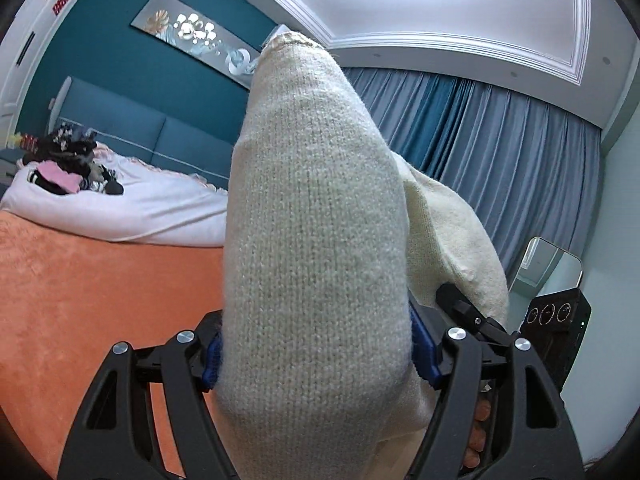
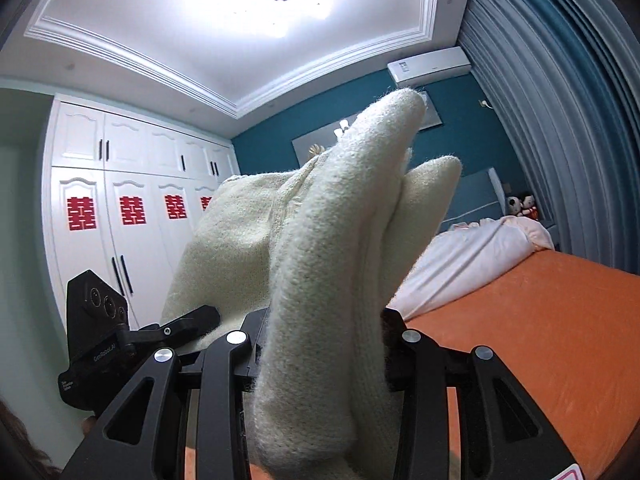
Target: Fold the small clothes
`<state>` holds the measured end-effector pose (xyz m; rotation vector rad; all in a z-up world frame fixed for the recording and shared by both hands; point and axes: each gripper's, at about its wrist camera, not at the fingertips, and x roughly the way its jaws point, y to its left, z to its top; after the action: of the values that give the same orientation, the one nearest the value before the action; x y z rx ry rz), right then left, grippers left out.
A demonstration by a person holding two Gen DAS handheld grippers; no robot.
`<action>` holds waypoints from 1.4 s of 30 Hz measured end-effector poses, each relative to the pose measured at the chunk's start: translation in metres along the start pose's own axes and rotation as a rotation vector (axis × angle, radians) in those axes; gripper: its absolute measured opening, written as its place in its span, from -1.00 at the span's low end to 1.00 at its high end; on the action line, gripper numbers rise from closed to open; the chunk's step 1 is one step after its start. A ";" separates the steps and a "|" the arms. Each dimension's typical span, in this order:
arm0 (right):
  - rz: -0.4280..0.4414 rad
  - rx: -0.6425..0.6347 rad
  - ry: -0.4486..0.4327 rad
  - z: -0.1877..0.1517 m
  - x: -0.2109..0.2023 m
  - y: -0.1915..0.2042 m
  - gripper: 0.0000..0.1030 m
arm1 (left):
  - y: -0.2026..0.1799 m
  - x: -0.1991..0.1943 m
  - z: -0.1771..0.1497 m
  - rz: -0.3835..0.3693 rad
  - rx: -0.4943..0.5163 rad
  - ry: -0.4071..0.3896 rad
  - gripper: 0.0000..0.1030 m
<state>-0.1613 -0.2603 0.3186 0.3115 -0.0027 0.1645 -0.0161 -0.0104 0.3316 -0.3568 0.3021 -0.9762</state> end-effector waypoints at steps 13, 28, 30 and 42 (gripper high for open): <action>-0.031 0.266 0.489 -0.174 0.172 -0.043 0.04 | 0.220 0.011 -0.085 0.383 -0.279 0.229 0.51; -0.272 0.306 0.872 -0.330 0.193 -0.113 0.51 | 0.323 0.009 -0.233 0.583 -0.624 0.404 0.79; -0.276 0.314 0.929 -0.354 0.211 -0.117 0.51 | 0.334 0.021 -0.244 0.597 -0.635 0.423 0.80; -0.109 0.261 0.908 -0.340 0.247 -0.106 -0.33 | 0.328 0.033 -0.241 0.540 -0.672 0.392 -0.04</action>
<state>0.0920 -0.2159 -0.0299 0.4742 0.9389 0.1865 0.1497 0.0911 -0.0274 -0.6499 1.0382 -0.3778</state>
